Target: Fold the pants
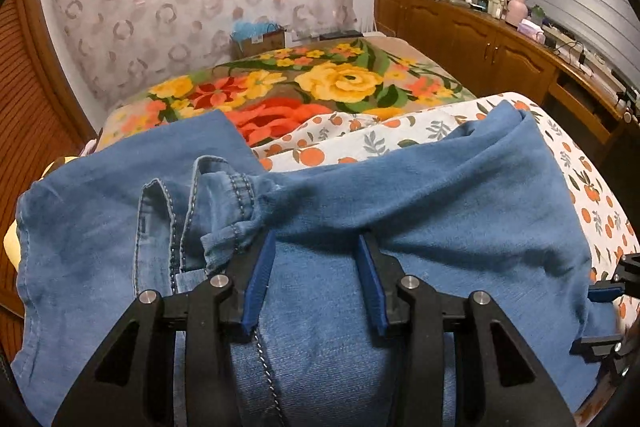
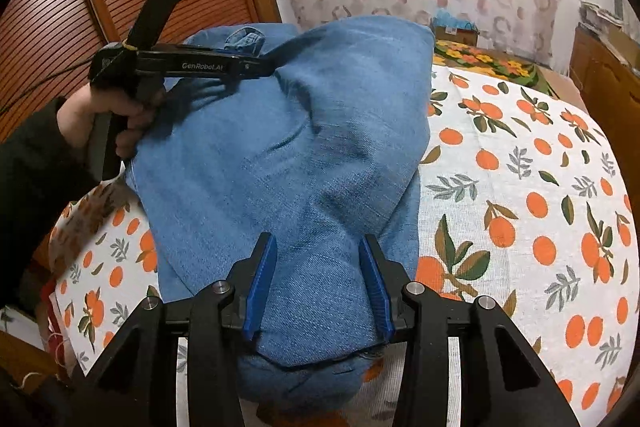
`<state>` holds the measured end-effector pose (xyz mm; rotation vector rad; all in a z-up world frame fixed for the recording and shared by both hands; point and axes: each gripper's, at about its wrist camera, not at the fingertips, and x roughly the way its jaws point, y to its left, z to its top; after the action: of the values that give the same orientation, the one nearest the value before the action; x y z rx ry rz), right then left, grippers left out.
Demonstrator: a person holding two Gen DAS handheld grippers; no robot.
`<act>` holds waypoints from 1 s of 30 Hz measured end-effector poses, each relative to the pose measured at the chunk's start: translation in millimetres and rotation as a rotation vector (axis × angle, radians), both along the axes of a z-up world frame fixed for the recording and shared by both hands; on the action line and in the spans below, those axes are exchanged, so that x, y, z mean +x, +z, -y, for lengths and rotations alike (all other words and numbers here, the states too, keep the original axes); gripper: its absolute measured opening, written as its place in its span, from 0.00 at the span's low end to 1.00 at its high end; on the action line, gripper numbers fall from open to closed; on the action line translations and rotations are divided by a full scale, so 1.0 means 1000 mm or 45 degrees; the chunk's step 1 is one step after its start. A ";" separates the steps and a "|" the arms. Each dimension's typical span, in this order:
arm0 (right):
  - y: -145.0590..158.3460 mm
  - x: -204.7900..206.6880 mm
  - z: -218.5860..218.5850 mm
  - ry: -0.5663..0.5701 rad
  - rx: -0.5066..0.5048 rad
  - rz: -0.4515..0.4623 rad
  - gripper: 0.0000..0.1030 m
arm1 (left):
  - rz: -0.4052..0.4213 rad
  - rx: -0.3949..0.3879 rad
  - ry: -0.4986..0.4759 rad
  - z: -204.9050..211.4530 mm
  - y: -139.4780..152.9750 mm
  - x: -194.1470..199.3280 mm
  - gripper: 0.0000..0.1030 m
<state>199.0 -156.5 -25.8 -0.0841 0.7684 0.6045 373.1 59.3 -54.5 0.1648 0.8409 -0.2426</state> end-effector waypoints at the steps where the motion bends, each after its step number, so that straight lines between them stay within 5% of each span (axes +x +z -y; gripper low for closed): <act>1: 0.002 0.001 0.002 0.003 0.008 -0.010 0.44 | 0.000 -0.002 0.001 0.001 0.000 0.001 0.43; 5: 0.020 0.009 0.011 0.025 0.089 -0.029 0.46 | 0.015 -0.038 0.001 0.000 0.009 -0.009 0.43; 8: 0.042 0.025 0.016 0.010 0.086 0.056 0.63 | 0.032 -0.081 0.012 -0.009 0.022 -0.017 0.43; 10: 0.048 0.046 0.015 0.024 0.073 0.050 0.64 | 0.027 -0.098 0.026 -0.018 0.029 -0.019 0.44; 16: 0.040 0.111 0.008 -0.007 0.034 0.021 0.66 | -0.020 -0.083 0.017 -0.030 0.031 -0.014 0.44; 21: 0.031 0.135 0.007 0.011 0.137 -0.036 0.70 | 0.097 -0.097 0.058 -0.037 0.051 -0.028 0.46; 25: 0.027 0.144 0.009 0.023 0.179 -0.045 0.70 | 0.030 -0.032 0.111 -0.047 0.038 -0.009 0.50; 30: 0.020 0.163 0.008 0.024 0.202 -0.068 0.70 | -0.097 -0.096 0.115 -0.058 0.015 0.019 0.51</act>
<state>361.6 -164.5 -5.6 0.0712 0.7693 0.6863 392.3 117.6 -39.2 0.0471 0.9109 -0.1964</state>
